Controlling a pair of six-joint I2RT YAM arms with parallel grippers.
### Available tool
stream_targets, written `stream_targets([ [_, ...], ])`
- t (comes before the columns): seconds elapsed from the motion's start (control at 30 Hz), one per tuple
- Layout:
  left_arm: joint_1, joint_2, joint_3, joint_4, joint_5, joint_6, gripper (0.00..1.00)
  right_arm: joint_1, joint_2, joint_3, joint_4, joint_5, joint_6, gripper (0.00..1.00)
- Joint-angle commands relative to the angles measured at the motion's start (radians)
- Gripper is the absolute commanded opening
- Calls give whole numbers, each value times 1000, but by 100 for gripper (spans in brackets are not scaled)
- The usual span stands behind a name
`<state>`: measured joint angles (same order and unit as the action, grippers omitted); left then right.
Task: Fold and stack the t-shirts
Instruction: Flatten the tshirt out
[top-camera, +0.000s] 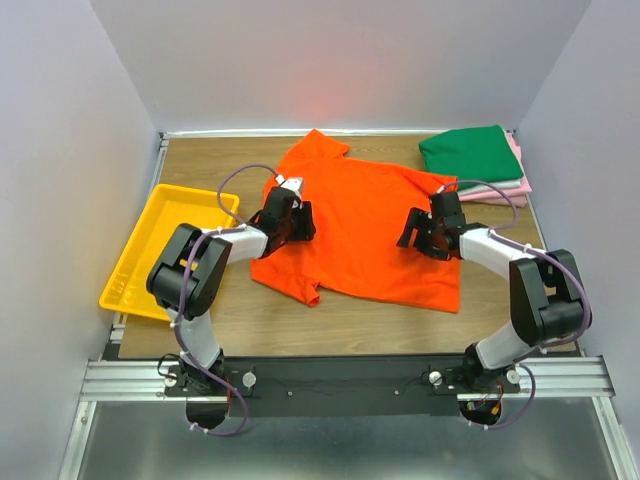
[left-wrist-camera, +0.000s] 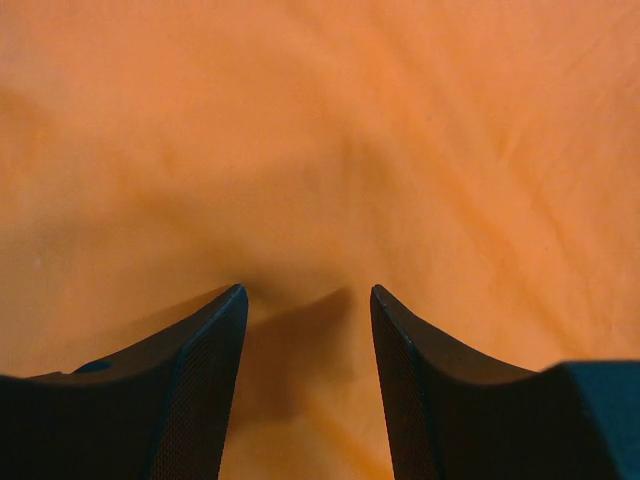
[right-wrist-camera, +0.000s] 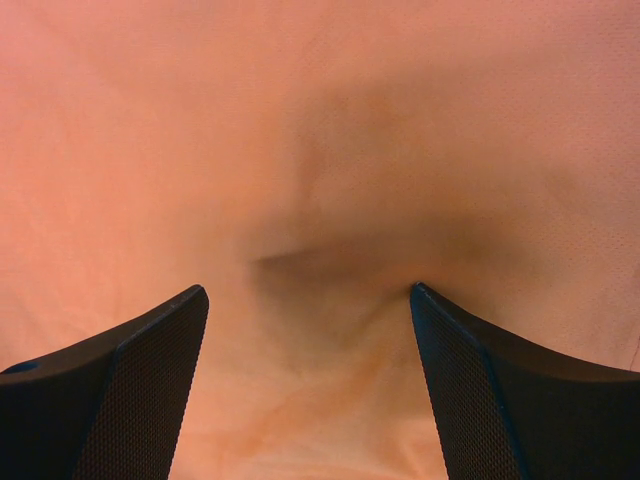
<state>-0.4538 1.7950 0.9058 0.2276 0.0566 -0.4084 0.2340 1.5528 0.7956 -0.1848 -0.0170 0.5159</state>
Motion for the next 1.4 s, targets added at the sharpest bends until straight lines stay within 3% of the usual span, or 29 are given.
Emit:
stream_targets([
  [0.0,-2,63,44,-17,32,19,61,1,81,37,-25,87,24,89],
  [0.27,-2,135,176,-48,45,36,60,-19,110,102,-48,155,15,90],
  [0.43,0,31,189,-76,14,39,60,-19,101,174,-68,88,-54,89],
  [0.57,-5,-193,88,-85,-87,8,60,-19,47,180,-71,39,-73,89],
  [0.77,-35,-504,-246,-122,-237,-108,60,-16,-71,123,-71,-29,-73,89],
  [1.0,-42,-721,-410,-261,-311,-196,58,-13,-187,36,-70,-93,-60,89],
  [1.17,-42,-761,-409,-344,-325,-250,56,-12,-218,-9,-70,-97,-57,89],
  [1.37,-43,-657,-389,-384,-328,-274,54,-10,-238,-32,-68,-100,-51,89],
])
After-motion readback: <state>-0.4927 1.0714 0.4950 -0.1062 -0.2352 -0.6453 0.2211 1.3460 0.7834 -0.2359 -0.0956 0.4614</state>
